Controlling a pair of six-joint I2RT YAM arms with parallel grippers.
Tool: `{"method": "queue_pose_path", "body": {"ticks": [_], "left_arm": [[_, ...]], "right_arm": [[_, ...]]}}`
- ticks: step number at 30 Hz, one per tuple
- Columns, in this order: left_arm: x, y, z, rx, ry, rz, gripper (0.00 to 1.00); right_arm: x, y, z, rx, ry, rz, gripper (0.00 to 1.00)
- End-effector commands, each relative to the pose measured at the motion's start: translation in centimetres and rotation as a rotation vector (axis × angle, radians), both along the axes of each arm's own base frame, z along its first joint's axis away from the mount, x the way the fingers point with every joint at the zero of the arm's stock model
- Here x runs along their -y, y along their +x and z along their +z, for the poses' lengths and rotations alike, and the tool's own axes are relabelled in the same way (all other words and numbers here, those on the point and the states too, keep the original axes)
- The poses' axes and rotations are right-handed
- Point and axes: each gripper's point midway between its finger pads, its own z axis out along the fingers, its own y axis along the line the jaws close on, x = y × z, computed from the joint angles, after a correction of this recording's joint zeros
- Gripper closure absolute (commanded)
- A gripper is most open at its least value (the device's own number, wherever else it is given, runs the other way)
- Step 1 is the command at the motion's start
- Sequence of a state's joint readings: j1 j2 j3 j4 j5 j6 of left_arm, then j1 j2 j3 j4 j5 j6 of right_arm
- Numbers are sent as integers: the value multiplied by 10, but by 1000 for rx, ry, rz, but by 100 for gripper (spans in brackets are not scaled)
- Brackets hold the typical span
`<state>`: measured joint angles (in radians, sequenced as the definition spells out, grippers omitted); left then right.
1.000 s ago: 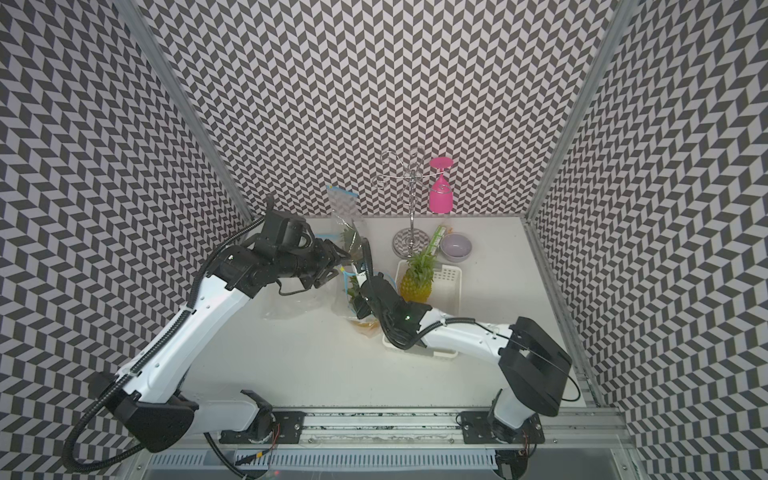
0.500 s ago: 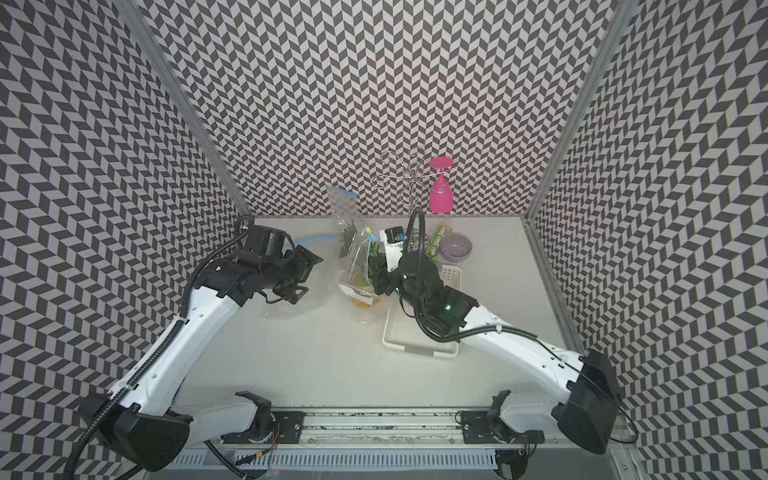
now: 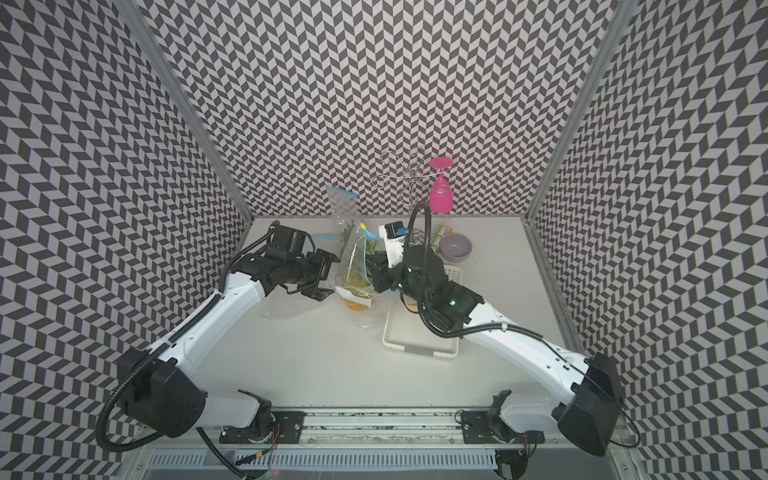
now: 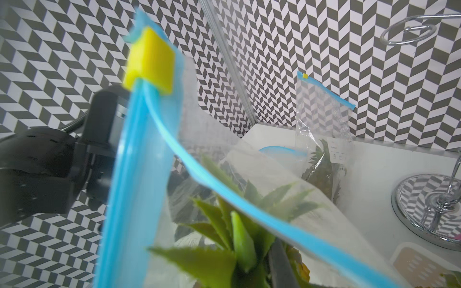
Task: Open the zip-top bag and take out the pineapple
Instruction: Pick up the pineapple from the zipper food storage bag.
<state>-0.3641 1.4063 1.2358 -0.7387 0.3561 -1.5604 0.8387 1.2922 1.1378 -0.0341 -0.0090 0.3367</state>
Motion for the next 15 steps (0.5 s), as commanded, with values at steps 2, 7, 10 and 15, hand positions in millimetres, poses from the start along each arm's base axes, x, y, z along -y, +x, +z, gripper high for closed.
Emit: {"method": "queue_pose_path", "body": {"ticks": [2,7,10,15], "left_arm": [[5,5,-11,-7,-11,11,86],[-34,14,-24,16,184,35,100],[-47,10,-32,3,247,40,100],[-62,14,-33,22,347,39,100]], "right_arm": [[9,-11,78,135,184,18,100],[33,-13,108,173,215,-29,100],[46,-12,122,186,229,-52,100],[58,-15,146,204,264,-55,100]]}}
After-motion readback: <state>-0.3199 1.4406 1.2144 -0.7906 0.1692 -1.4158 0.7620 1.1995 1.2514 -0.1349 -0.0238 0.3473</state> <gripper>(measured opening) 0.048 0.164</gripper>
